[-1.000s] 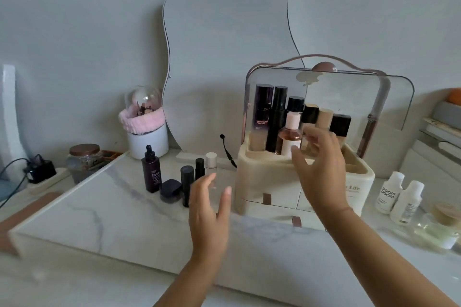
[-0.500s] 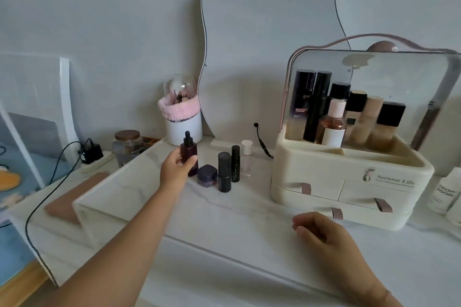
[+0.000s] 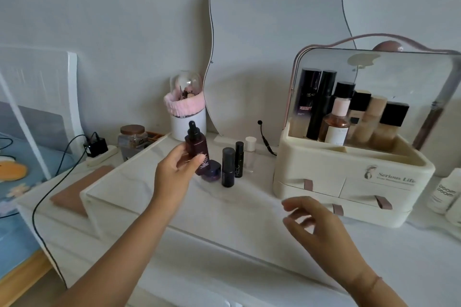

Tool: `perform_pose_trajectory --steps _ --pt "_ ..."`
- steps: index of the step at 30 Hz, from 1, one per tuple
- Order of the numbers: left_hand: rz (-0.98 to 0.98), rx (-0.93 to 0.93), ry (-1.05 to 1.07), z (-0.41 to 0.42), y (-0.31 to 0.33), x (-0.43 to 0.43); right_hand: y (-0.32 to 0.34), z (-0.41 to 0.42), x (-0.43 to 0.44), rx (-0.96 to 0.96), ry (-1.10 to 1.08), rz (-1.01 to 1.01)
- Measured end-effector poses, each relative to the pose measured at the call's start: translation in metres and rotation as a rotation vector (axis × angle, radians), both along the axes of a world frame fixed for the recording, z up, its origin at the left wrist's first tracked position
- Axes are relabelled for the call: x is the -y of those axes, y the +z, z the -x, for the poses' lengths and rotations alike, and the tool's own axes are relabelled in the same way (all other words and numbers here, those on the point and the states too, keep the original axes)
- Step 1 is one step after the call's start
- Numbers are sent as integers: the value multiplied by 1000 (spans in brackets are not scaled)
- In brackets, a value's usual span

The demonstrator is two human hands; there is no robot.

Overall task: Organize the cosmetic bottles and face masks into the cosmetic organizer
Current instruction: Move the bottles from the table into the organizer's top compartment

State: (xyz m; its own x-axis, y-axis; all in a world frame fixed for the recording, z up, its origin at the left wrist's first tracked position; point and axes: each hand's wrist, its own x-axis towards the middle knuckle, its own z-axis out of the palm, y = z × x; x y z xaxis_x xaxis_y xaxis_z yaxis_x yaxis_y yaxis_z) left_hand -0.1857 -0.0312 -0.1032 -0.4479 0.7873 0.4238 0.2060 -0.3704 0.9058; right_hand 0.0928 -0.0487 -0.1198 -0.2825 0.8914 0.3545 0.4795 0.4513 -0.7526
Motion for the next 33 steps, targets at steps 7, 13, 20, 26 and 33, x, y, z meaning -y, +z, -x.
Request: perform_pose_trajectory --steps 7,13,20,26,33 --pt "-42 -211 -333 -101 53 17 82 18 -12 30 112 -196" --pt "-81 -144 -400 -143 88 -15 126 -17 -53 39 59 -216" --pt "0 -216 -183 -157 47 -36 135 -5 -107 -110 -193 -178" --pt "-3 -503 -210 -141 9 -44 124 13 -141 38 -322 -77" --pt "-53 -548 -194 -140 2 -50 131 20 -151 351 -329 20"
